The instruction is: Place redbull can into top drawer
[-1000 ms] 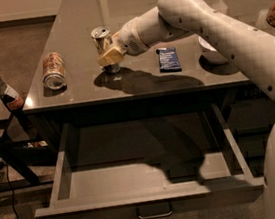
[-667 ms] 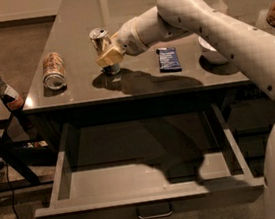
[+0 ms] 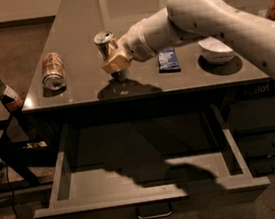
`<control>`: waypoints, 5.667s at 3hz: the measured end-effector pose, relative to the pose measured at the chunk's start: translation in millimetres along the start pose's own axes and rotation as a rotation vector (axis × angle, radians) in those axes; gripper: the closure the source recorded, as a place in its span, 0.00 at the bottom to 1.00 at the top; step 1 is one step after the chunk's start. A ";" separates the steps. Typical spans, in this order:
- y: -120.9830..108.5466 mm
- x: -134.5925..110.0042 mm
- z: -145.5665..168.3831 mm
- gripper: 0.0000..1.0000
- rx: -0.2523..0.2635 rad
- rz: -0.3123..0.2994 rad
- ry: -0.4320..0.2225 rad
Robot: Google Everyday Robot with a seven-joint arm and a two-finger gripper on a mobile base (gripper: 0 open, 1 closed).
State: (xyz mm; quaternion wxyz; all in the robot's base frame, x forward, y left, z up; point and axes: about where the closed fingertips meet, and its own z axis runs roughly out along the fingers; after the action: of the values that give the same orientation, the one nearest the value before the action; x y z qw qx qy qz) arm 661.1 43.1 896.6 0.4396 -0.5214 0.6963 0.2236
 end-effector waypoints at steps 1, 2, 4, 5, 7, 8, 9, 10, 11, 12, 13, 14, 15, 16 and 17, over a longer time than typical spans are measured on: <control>25.4 7.2 -20.1 1.00 0.038 0.017 0.001; 59.1 18.1 -45.1 1.00 0.077 0.052 -0.007; 93.6 36.0 -77.9 1.00 0.155 0.104 -0.076; 93.0 37.1 -78.3 1.00 0.157 0.105 -0.074; 140.1 123.4 -52.9 1.00 0.172 0.274 -0.058; 159.0 172.4 -29.8 1.00 0.181 0.354 -0.061; 159.1 172.5 -29.7 1.00 0.181 0.354 -0.061; 167.5 193.8 -8.7 1.00 0.196 0.398 -0.076; 167.7 221.3 25.7 1.00 0.224 0.438 -0.122; 161.4 238.8 50.9 1.00 0.239 0.452 -0.151; 153.5 246.4 68.4 1.00 0.238 0.446 -0.161; 154.0 246.6 69.1 0.81 0.236 0.448 -0.161; 154.0 246.6 69.1 0.57 0.236 0.448 -0.161; 154.0 246.5 69.1 0.34 0.236 0.448 -0.161; 154.0 246.5 69.1 0.11 0.236 0.448 -0.161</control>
Offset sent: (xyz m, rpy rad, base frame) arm -0.1231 -0.0479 -0.0080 0.0420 0.0117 -0.1640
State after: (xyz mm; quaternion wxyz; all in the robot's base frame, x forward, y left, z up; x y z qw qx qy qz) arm 528.0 20.7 630.1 0.4910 -0.2799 0.7784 0.2733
